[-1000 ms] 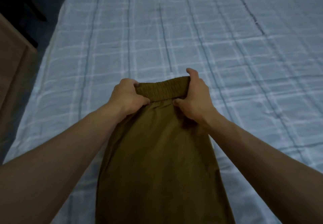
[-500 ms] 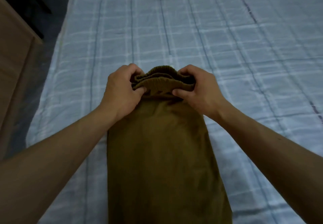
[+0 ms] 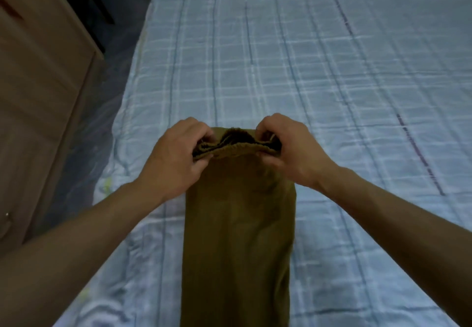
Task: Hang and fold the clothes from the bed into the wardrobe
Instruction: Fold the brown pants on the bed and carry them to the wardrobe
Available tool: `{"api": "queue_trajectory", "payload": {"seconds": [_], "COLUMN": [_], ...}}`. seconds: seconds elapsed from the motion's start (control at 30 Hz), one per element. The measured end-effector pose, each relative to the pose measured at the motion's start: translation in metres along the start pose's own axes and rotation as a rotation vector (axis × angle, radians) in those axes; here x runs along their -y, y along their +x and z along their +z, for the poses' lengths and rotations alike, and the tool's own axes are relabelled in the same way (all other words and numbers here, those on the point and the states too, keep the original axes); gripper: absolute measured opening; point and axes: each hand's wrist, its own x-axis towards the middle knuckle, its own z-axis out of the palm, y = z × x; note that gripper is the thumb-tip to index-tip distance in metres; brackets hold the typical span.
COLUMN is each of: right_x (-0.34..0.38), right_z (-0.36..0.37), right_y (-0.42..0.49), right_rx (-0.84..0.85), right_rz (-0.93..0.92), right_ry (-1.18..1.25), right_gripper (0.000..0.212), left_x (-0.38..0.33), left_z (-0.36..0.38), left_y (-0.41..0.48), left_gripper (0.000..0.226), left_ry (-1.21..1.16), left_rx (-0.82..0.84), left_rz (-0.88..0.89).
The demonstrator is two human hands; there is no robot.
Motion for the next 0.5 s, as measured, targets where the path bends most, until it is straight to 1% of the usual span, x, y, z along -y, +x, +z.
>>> {"api": "queue_trajectory", "payload": {"seconds": [0.13,0.27,0.37,0.4,0.5], "right_x": [0.026,0.041,0.058,0.065,0.093], "right_z": [0.01,0.024,0.034,0.038,0.047], "right_y": [-0.056,-0.106,-0.145,-0.158,-0.203], "right_rx": [0.073,0.038,0.004,0.007,0.043], "right_rz": [-0.005,0.0,0.025,0.011,-0.019], "right_ry": [0.003,0.007,0.007,-0.018,-0.086], "right_gripper": [0.036,0.035,0.051,0.053,0.048], "left_x": [-0.033,-0.057,-0.072,-0.079,-0.099], "left_z": [-0.009,-0.012,-0.013,-0.014,-0.019], "left_y": [-0.056,-0.106,-0.146,-0.16,-0.205], "left_gripper": [0.033,0.032,0.031,0.03,0.03], "left_ry": [0.015,0.02,0.024,0.019,-0.009], "left_rx": [0.019,0.037,0.042,0.045,0.047], "left_rz": [0.0,0.028,0.044,0.053,0.062]}}
